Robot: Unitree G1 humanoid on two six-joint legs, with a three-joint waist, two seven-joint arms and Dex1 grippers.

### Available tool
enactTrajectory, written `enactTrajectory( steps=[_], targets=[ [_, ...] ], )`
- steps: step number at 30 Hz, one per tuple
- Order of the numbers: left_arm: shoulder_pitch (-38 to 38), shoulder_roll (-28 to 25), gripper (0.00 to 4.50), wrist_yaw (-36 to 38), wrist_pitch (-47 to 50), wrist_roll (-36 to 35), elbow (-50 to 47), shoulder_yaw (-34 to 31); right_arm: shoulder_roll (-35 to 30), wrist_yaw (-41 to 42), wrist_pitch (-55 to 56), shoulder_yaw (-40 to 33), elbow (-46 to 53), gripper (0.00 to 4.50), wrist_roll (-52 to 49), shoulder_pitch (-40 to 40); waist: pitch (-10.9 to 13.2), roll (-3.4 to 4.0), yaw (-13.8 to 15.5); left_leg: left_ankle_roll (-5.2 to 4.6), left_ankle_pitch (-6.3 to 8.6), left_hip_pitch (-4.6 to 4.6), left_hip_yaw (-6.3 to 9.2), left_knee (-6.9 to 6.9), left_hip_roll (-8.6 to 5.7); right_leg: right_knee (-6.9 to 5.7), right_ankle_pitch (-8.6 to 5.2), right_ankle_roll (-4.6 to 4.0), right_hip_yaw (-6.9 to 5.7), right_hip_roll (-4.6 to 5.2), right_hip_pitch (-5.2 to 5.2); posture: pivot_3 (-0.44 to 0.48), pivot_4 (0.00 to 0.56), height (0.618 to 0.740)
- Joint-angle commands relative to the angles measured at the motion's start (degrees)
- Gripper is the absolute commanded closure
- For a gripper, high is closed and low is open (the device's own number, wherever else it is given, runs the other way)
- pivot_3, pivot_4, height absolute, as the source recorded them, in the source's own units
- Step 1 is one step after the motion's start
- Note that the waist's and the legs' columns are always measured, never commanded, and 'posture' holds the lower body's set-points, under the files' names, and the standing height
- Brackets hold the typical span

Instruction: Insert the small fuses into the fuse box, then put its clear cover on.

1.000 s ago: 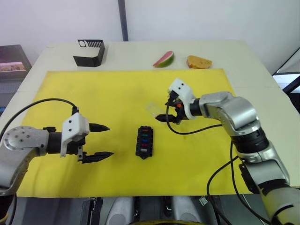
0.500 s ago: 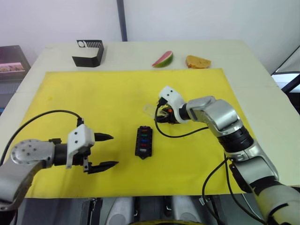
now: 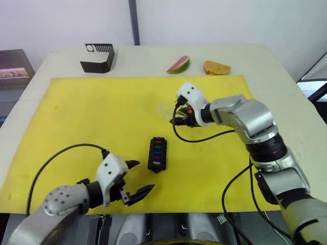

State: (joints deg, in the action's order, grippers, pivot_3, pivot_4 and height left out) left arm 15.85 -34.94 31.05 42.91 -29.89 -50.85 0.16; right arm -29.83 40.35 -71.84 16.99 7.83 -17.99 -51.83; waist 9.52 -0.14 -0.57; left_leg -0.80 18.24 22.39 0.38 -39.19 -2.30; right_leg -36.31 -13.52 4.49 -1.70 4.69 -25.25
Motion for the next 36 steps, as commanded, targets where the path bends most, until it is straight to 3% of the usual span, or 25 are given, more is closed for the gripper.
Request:
enactTrajectory(
  steps=[1, 7, 19, 27, 30, 32, 36],
  targets=[
    [-1.5, 4.2, 0.00, -8.3, 1.9, 3.0, -2.7, 3.7, -1.5, 0.7, -1.6, -2.6, 4.2, 2.80, -1.9, -2.2, 0.0, -0.04, 0.0, 0.00, 0.00, 0.00, 0.00, 0.00, 0.01, 0.00, 0.00, 0.00, 0.00, -0.02, 0.00, 0.000, 0.150, 0.740],
    [-2.5, 10.7, 0.00, -18.8, 3.6, 9.6, -2.4, 11.0, -3.1, 0.2, -5.2, -4.2, 7.4, 2.80, -4.1, -3.3, 0.0, -0.02, 0.0, -0.01, 0.00, 0.00, 0.00, 0.00, 0.01, 0.00, 0.00, 0.00, 0.00, -0.02, 0.00, 0.000, 0.150, 0.740],
    [-6.0, 17.0, 0.00, -29.3, 7.9, 19.0, -0.1, 23.1, -4.1, -1.7, -8.2, -5.8, 9.5, 2.80, -6.0, -3.7, 0.0, -0.03, 0.1, -0.09, 0.05, 0.00, 0.00, -0.01, 0.00, 0.01, 0.00, 0.00, 0.00, -0.01, 0.02, 0.000, 0.150, 0.740],
    [-6.7, 19.9, 0.00, -33.0, 8.9, 23.6, 1.7, 23.4, -4.9, -2.7, -8.0, -5.6, 10.6, 2.80, -6.4, -3.2, 0.0, -0.03, 0.0, -0.09, 0.04, 0.00, 0.00, -0.01, 0.00, 0.01, 0.00, 0.00, 0.00, -0.02, 0.02, 0.000, 0.150, 0.740],
    [-5.8, 20.2, 0.81, -32.8, 8.6, 23.7, 0.9, 22.1, -5.2, -3.0, -8.0, -5.8, 11.1, 2.80, -6.6, -2.7, 0.0, -0.03, 0.0, -0.09, 0.05, 0.00, 0.00, -0.01, 0.00, 0.01, 0.00, 0.00, -0.01, -0.02, 0.02, 0.000, 0.150, 0.740],
    [-5.1, 19.5, 1.76, -32.5, 8.7, 24.1, -0.1, 21.0, -5.3, -3.2, -7.8, -6.0, 11.4, 2.80, -6.7, -2.5, 0.0, -0.03, 0.0, -0.09, 0.05, 0.00, 0.00, 0.00, 0.00, 0.01, 0.00, -0.01, 0.00, -0.02, 0.01, 0.000, 0.150, 0.740],
    [-3.7, 18.1, 1.76, -31.1, 8.7, 23.7, -1.5, 18.1, -5.5, -3.4, -7.3, -6.3, 11.6, 2.80, -6.7, -2.0, 0.0, -0.03, 0.0, -0.10, 0.05, 0.00, 0.00, 0.00, 0.01, 0.01, 0.00, -0.01, 0.00, -0.02, 0.01, 0.000, 0.150, 0.740]
  ],
)
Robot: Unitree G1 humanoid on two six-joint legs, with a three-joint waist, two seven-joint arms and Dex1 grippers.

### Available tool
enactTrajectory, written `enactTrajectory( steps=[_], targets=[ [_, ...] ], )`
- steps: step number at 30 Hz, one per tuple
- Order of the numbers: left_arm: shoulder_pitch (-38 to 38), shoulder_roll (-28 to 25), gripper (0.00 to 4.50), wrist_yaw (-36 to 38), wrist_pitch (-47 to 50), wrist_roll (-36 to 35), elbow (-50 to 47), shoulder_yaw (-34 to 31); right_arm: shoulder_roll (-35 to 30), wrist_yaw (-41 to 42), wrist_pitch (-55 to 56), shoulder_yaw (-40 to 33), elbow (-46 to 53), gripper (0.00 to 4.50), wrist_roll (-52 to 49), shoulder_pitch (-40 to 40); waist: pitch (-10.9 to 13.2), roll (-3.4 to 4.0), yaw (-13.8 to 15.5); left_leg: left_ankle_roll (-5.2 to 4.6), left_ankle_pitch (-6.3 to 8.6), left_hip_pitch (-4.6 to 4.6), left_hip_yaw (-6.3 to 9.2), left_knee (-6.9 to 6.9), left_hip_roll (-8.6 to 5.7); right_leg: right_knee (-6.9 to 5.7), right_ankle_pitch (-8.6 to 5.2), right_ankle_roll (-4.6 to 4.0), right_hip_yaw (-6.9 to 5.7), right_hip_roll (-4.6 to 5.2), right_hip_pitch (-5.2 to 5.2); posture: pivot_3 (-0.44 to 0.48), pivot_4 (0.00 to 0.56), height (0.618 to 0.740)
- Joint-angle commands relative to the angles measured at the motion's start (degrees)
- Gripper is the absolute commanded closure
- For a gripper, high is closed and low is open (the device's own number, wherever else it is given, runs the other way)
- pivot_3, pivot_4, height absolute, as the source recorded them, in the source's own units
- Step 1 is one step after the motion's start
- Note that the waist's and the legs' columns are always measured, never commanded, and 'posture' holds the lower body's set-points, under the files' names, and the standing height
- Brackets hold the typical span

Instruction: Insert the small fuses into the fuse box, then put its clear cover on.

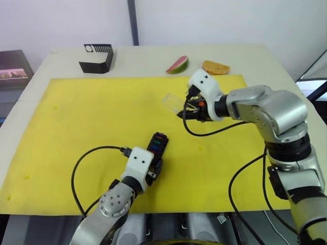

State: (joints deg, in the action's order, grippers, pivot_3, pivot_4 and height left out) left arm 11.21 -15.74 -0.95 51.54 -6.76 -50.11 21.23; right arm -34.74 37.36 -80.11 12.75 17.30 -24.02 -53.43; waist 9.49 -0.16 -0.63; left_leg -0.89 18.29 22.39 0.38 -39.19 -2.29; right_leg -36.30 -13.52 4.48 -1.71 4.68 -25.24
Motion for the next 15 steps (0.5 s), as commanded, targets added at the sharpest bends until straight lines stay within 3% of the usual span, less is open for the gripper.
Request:
enactTrajectory(
  steps=[1, 5, 7, 12, 15],
  targets=[
    [1.2, -1.6, 1.76, 1.7, 0.1, 0.1, -2.5, -3.7, -0.6, -0.5, 1.2, -2.1, 2.1, 2.80, -0.6, -0.2, 0.0, 0.00, 0.0, 0.00, 0.00, 0.00, 0.00, 0.00, 0.00, 0.00, 0.00, 0.00, 0.00, 0.00, 0.00, 0.000, 0.150, 0.740],
    [0.1, -4.7, 1.76, 7.9, -1.0, -2.9, -1.0, -8.8, -0.4, -0.8, 2.2, -2.1, 1.9, 2.80, -0.4, 0.3, 0.0, 0.00, 0.0, 0.00, 0.00, 0.00, 0.00, 0.00, 0.00, 0.00, 0.00, 0.00, 0.00, 0.00, 0.00, 0.000, 0.150, 0.740],
    [-1.8, -7.5, 1.76, 14.4, -3.6, -6.4, 1.3, -12.1, -0.4, -0.7, 2.7, -2.1, 2.0, 2.80, -0.6, 0.6, 0.0, 0.00, 0.0, 0.01, 0.00, 0.00, 0.00, 0.00, 0.00, 0.00, 0.00, -0.01, 0.00, 0.00, -0.01, 0.000, 0.150, 0.740],
    [-11.0, -22.4, 1.76, 42.6, -17.1, -14.7, 16.2, -17.2, -5.8, 6.5, 4.1, -2.4, 6.6, 2.80, -5.2, 3.1, 0.0, 0.02, 0.4, 0.09, -0.05, 0.01, 0.02, 0.00, -0.01, 0.03, -0.01, -0.02, -0.03, 0.01, 0.00, 0.000, 0.150, 0.740],
    [-18.5, -27.9, 1.76, 59.3, -23.9, -17.5, 28.3, -15.6, -9.9, 12.7, 7.3, -1.9, 10.8, 2.80, -8.9, 4.6, 0.0, 0.05, 0.8, 0.12, -0.07, 0.06, -0.01, -0.02, -0.02, 0.16, -0.01, -0.02, -0.06, 0.00, 0.00, 0.000, 0.150, 0.740]
  ],
)
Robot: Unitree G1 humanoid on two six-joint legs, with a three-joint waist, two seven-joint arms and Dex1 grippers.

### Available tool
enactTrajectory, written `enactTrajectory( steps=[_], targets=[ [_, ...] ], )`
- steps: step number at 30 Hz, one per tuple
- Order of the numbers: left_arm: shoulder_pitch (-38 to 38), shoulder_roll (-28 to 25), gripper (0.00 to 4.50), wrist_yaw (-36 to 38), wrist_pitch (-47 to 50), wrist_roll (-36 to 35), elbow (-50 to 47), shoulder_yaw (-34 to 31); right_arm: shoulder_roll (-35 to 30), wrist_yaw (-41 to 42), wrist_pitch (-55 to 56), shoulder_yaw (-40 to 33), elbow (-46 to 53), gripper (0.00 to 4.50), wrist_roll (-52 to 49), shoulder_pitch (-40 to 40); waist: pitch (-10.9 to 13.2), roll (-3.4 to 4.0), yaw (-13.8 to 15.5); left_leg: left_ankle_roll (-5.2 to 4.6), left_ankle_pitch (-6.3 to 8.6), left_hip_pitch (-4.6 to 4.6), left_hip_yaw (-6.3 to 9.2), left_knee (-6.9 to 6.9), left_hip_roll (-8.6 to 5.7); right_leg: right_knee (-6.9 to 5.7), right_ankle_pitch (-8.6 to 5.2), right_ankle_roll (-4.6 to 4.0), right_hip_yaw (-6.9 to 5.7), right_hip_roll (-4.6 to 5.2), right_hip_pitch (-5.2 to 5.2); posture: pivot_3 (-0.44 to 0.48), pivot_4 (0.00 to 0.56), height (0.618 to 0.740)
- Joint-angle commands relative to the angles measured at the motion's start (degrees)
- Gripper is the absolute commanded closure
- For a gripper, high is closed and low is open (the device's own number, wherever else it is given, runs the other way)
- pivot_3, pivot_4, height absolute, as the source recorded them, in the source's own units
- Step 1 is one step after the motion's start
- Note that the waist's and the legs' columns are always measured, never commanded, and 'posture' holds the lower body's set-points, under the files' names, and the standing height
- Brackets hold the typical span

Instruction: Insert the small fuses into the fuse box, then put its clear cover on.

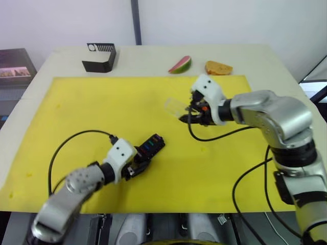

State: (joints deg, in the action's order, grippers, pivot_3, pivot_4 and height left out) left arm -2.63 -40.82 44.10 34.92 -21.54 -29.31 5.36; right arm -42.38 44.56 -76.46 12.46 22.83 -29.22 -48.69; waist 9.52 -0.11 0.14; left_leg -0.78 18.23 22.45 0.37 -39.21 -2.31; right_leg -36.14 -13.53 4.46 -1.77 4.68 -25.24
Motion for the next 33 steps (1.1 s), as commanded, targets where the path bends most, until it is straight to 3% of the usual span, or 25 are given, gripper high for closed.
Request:
enactTrajectory(
  steps=[1, 7, 14, 22, 33],
  targets=[
    [-6.5, -3.7, 1.76, 18.2, -9.8, -2.5, 10.5, 1.5, -3.4, 6.9, 5.0, -0.8, 6.2, 2.80, -4.0, 0.1, 0.0, 0.00, 0.0, -0.02, 0.01, -0.01, 0.00, 0.00, 0.00, 0.01, 0.00, 0.00, 0.00, -0.01, 0.02, 0.000, 0.150, 0.740],
    [-19.9, -0.9, 1.76, 32.9, -24.4, 2.8, 29.9, 8.4, -4.2, 11.2, 6.6, 5.8, 8.1, 2.80, -4.9, -2.0, 0.0, -0.04, -0.4, -0.14, 0.07, -0.04, -0.03, -0.03, 0.00, -0.02, 0.02, 0.03, 0.00, -0.02, 0.07, 0.000, 0.150, 0.740],
    [-26.3, 5.4, 1.76, 36.3, -35.5, 8.3, 41.7, 11.7, 0.4, 7.5, 4.4, 14.2, 7.6, 2.80, -2.2, -4.5, 0.0, -0.05, -0.7, 0.03, -0.04, -0.02, -0.03, -0.04, 0.00, -0.09, 0.02, 0.04, -0.01, -0.03, 0.01, 0.000, 0.150, 0.740],
    [-27.7, 7.8, 1.76, 37.5, -40.1, 10.3, 46.5, 12.0, 2.9, 5.2, 6.0, 19.7, 5.4, 2.80, 1.6, -5.4, 0.0, -0.07, -0.5, -0.11, 0.04, -0.03, 0.00, -0.15, -0.01, -0.13, 0.02, 0.05, 0.00, -0.01, 0.05, 0.000, 0.150, 0.740],
    [-27.4, 8.0, 1.76, 36.9, -39.4, 10.3, 45.8, 11.7, 3.6, 5.0, 5.8, 22.3, 3.3, 2.80, 4.2, -5.6, 0.0, -0.07, -0.4, -0.06, 0.01, -0.03, 0.00, -0.19, -0.03, -0.17, 0.03, 0.05, -0.01, -0.01, 0.06, 0.000, 0.150, 0.740]
  ],
)
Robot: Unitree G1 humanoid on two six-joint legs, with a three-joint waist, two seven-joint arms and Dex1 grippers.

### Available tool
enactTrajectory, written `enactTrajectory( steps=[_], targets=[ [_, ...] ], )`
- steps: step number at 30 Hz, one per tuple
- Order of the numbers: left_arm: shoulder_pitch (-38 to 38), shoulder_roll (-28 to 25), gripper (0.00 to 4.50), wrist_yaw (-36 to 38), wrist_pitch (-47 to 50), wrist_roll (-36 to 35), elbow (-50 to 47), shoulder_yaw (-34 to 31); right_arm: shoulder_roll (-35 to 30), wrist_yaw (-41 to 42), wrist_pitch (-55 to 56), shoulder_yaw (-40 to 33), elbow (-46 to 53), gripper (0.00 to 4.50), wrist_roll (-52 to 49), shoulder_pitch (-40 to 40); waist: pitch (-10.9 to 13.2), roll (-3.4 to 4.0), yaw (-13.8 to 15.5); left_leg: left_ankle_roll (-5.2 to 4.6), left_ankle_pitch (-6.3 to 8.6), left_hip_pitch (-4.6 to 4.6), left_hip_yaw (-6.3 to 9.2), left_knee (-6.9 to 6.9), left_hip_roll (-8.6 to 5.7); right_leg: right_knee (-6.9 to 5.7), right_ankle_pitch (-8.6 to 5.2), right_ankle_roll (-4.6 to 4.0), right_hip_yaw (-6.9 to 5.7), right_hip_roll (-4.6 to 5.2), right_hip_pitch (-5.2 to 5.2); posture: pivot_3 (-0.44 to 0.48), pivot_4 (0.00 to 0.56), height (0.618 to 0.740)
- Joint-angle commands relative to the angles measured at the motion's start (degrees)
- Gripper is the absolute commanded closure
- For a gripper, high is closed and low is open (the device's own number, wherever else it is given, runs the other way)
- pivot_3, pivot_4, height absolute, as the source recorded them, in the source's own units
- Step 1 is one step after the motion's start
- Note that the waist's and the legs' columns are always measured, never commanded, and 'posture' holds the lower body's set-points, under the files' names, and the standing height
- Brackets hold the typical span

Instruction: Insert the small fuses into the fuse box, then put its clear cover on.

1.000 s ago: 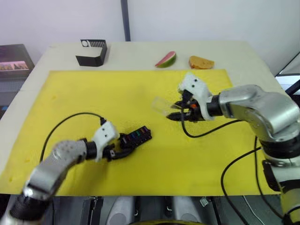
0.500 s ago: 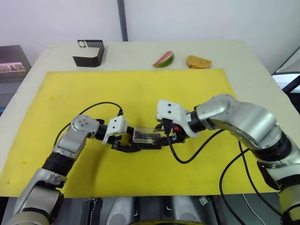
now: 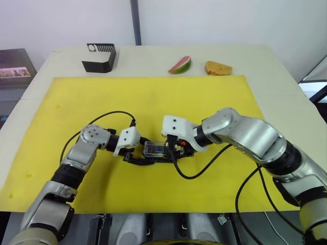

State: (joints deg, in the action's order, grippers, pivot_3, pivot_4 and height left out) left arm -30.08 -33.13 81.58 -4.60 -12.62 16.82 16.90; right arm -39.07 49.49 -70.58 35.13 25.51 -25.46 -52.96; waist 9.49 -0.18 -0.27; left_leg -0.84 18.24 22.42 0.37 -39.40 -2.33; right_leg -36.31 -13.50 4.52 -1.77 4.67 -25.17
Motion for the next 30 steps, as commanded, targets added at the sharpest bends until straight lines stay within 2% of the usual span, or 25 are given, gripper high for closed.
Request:
enactTrajectory(
  steps=[1, 14, 30],
  targets=[
    [0.1, 0.3, 1.76, -0.6, 0.2, 1.3, -0.4, 0.1, 0.3, 0.2, -0.4, -0.3, 0.7, 2.80, 0.3, -1.2, 0.0, 0.00, 0.0, -0.01, 0.00, 0.00, 0.00, 0.00, 0.00, 0.00, 0.00, 0.00, 0.00, 0.00, 0.00, 0.000, 0.150, 0.740],
    [0.3, 0.6, 1.76, -1.3, 2.9, 1.2, -1.9, 0.1, -0.7, 0.0, 1.2, 2.7, 1.0, 2.80, 3.4, 0.1, 0.0, 0.00, 0.0, -0.13, 0.08, 0.00, 0.01, -0.17, 0.00, -0.03, 0.01, 0.02, -0.01, -0.02, 0.08, 0.000, 0.150, 0.740],
    [0.5, 0.8, 1.76, -1.5, 3.5, 1.4, -2.5, 0.1, -2.1, 1.9, 2.5, 1.8, 0.5, 2.80, 4.6, 0.3, 0.0, 0.00, 0.2, -0.23, 0.13, 0.00, 0.03, -0.35, 0.00, -0.04, 0.01, 0.03, -0.01, -0.02, 0.16, 0.000, 0.150, 0.740]
  ],
)
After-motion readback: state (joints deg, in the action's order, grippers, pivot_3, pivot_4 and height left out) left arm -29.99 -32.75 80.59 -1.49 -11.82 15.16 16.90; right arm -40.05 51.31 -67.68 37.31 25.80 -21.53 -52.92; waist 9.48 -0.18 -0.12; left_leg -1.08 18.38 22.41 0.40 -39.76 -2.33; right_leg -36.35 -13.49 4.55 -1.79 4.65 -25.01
